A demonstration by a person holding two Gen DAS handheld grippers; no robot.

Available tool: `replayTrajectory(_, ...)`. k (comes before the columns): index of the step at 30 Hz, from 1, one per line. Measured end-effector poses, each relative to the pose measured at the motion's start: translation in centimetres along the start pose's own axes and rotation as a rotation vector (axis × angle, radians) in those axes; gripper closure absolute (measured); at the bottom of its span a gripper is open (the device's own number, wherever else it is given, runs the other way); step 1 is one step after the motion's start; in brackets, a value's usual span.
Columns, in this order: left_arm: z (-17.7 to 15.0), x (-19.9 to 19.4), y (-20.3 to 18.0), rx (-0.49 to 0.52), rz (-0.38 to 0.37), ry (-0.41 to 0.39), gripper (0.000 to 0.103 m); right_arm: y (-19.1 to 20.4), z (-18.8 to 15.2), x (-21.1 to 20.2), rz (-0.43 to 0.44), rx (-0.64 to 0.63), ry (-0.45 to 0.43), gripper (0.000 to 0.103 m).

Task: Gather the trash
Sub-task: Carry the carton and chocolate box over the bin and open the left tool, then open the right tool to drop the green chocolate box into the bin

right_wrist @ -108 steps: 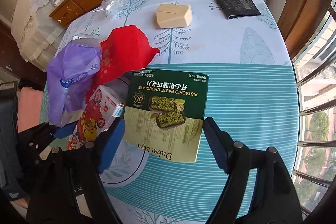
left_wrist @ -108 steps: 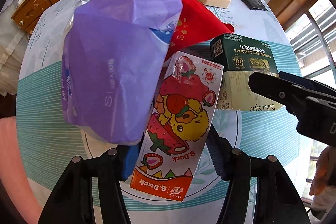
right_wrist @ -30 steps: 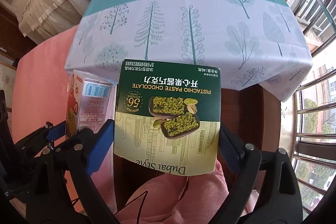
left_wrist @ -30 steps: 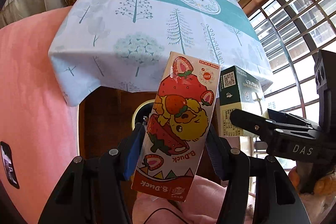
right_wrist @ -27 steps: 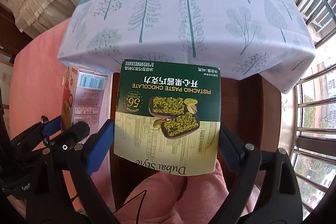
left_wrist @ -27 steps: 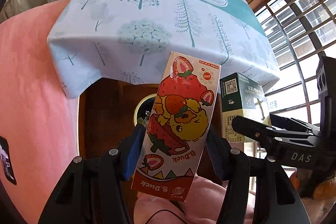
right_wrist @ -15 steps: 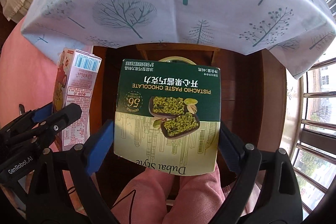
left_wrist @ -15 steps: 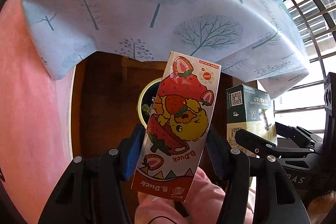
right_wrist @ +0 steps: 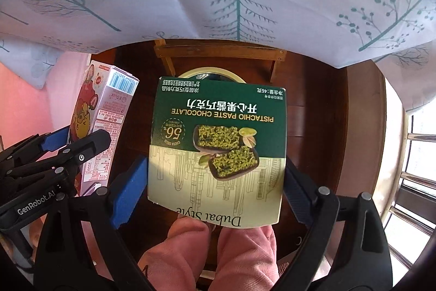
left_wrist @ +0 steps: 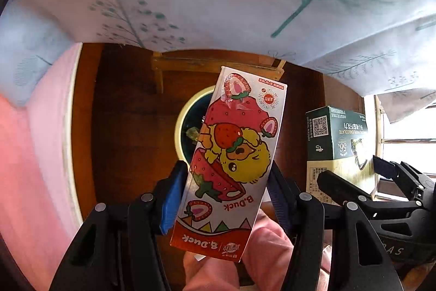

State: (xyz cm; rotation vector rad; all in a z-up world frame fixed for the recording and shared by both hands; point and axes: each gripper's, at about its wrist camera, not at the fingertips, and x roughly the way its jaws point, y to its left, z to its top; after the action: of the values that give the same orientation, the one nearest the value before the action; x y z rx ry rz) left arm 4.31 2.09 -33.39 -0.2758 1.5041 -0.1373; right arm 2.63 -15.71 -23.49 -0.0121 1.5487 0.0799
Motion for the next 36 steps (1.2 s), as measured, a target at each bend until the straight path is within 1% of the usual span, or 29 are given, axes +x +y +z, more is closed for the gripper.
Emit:
replayTrajectory(2, 0.1, 1.6, 0.0, -0.011, -0.010, 0.017, 0.045, -0.7, 0.0, 0.9, -0.003, 0.009, 0.005, 0.013)
replayTrajectory(6, 0.8, 4.9, 0.1, -0.060, -0.058, 0.085, 0.044, -1.4, 0.1, 2.0, -0.002, 0.028, 0.017, 0.013)
replayTrajectory(10, 1.2, 7.0, -0.4, -0.062, -0.029, 0.104, 0.044, -2.2, 0.1, 2.8, -0.005, 0.026, 0.023, 0.013)
replayTrajectory(12, 1.2, 7.6, -0.6, -0.066, -0.027, 0.109, 0.040, -2.2, 0.0, 2.8, -0.007, 0.025, 0.024, 0.013)
replayTrajectory(13, 1.1, 7.8, -0.7, -0.070, -0.027, 0.112, 0.036, -2.2, 0.3, 2.7, -0.008, 0.025, 0.026, 0.013)
replayTrajectory(15, 0.7, 8.0, -0.5, -0.073, -0.018, 0.116, 0.031, -2.3, 0.5, 2.9, -0.007, 0.022, 0.030, 0.013)
replayTrajectory(18, 0.6, 8.2, -0.2, -0.082, -0.008, 0.120, 0.028, -2.4, 0.4, 3.3, -0.005, 0.009, 0.035, 0.013)
replayTrajectory(24, -0.2, 7.3, 1.3, -0.093, 0.036, 0.092, 0.027, -2.0, 0.7, 4.9, 0.001, -0.022, 0.048, 0.013)
replayTrajectory(28, -1.7, 6.4, 3.0, -0.109, 0.096, 0.072, 0.027, -0.7, 0.7, 5.5, 0.004, -0.057, 0.061, 0.013)
replayTrajectory(32, -3.2, 5.3, 5.5, -0.172, 0.101, 0.050, 0.027, 1.2, 0.8, 6.2, 0.009, -0.103, 0.076, 0.013)
replayTrajectory(36, -4.4, 3.8, 7.7, -0.217, 0.109, 0.000, 0.027, 2.8, 1.0, 7.0, 0.018, -0.120, 0.099, 0.012)
